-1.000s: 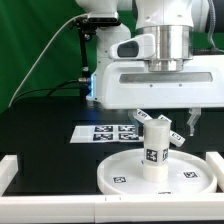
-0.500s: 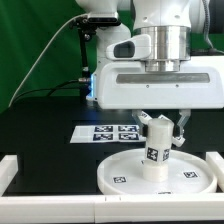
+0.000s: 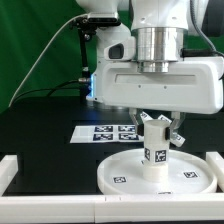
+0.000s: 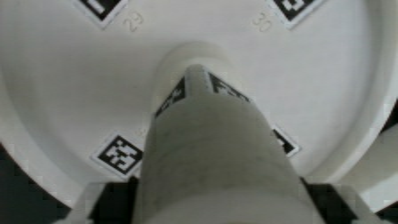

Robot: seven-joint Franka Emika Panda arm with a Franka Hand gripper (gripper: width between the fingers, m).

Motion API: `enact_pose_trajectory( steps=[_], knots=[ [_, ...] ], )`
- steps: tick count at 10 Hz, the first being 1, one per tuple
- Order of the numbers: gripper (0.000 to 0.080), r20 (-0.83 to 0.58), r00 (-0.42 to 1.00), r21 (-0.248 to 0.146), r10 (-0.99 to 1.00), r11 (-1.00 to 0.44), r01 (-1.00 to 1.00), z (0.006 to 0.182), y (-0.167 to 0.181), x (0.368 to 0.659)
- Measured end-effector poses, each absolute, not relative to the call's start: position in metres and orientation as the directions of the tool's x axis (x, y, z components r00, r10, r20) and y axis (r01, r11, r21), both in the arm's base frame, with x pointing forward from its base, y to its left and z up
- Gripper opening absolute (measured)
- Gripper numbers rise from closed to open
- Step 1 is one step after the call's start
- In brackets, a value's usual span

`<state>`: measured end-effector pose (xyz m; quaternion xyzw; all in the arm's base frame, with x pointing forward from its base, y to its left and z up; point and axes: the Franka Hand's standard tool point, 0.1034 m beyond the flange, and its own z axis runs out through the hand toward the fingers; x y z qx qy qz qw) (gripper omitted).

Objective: Assemble round table

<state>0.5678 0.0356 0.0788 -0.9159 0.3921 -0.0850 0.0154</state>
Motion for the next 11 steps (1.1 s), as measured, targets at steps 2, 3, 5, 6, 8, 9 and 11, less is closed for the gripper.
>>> enact_pose_trajectory(
  steps=[2, 3, 5, 6, 8, 9, 11],
  knots=[
    [0.0409, 0.066, 0.463, -0.119, -0.884, -0.468, -0.876, 0.078, 0.0332, 0.5655],
    [0.0409, 0.055, 0.406, -0.12, -0.912, -0.41, -0.904, 0.0777, 0.0337, 0.5649],
    [0.0409, 0.036, 0.275, -0.125, -0.961, -0.277, -0.953, 0.0775, 0.0326, 0.564],
    [0.0409, 0.032, 0.246, -0.125, -0.969, -0.248, -0.961, 0.0774, 0.0325, 0.5638],
    [0.0409, -0.072, -0.187, -0.127, -0.98, 0.195, -0.972, 0.076, 0.0355, 0.5606],
    [0.0409, -0.115, -0.379, -0.116, -0.918, 0.391, -0.913, 0.076, 0.0393, 0.5615],
    [0.0409, -0.15, -0.494, -0.107, -0.856, 0.511, -0.853, 0.0756, 0.0407, 0.5623]
  ],
)
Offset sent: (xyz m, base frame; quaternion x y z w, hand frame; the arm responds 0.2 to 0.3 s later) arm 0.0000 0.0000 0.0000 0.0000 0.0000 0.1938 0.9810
